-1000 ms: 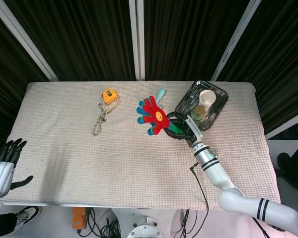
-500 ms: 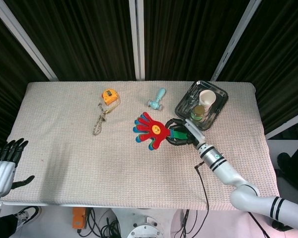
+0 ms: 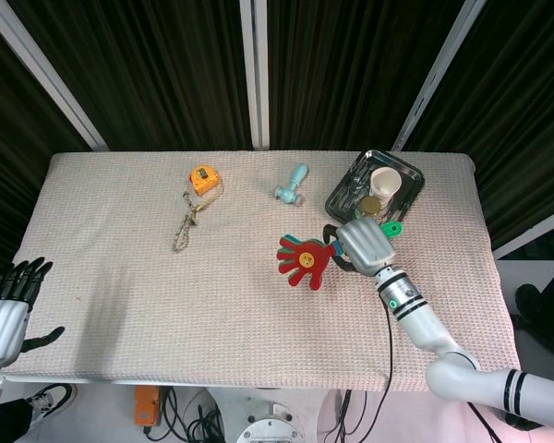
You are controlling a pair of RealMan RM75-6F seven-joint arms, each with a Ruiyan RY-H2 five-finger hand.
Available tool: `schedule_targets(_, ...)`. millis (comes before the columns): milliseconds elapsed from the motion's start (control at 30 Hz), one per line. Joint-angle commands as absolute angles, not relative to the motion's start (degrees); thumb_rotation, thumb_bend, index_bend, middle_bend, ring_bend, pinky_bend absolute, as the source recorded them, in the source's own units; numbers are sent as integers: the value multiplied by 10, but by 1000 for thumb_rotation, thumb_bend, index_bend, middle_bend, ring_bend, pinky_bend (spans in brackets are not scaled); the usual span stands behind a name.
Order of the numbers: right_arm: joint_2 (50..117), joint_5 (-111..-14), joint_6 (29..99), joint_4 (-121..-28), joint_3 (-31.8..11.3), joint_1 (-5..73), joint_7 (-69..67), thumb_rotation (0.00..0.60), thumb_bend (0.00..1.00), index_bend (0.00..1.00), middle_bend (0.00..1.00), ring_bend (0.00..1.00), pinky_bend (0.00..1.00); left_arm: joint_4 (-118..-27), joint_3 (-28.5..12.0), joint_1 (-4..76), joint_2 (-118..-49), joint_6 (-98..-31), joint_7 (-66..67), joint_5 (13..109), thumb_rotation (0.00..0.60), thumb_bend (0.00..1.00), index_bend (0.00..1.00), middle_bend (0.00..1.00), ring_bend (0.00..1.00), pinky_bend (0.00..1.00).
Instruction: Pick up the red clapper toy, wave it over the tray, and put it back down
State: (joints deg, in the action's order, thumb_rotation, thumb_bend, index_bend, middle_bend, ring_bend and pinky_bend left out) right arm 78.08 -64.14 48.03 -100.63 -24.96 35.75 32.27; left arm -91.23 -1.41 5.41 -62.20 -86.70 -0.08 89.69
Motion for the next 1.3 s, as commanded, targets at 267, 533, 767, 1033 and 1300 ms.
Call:
schedule_targets(267, 733, -756, 371, -1048, -421, 224, -826, 600, 340, 816, 824, 766, 928, -905, -14, 56, -625, -865, -14, 897, 600, 47, 36, 17, 0, 17)
schedule_targets(533, 725, -943, 443, -948, -348, 250, -1134, 600, 334, 816, 824, 766, 928, -904, -15, 59, -627, -863, -14, 899, 600, 47, 36, 16, 0, 17)
schedule_targets(767, 714, -977, 516, -883, -282, 296, -1236, 600, 342, 815, 824, 766, 928, -905, -14, 58, -625, -864, -15, 897, 600, 47, 36, 16, 0, 17)
schedule_targets(1033, 728, -943, 492, -845, -236, 339, -938, 600, 329, 814, 824, 766, 928, -903, -13, 57, -624, -865, -18, 897, 600, 47, 36, 16, 0, 19)
schedule_targets(1300, 775, -836, 505, -851, -219, 345, -311, 600, 369, 814, 838, 805, 929, -899, -12, 57, -627, -862, -20, 895, 600, 48, 36, 16, 0, 19)
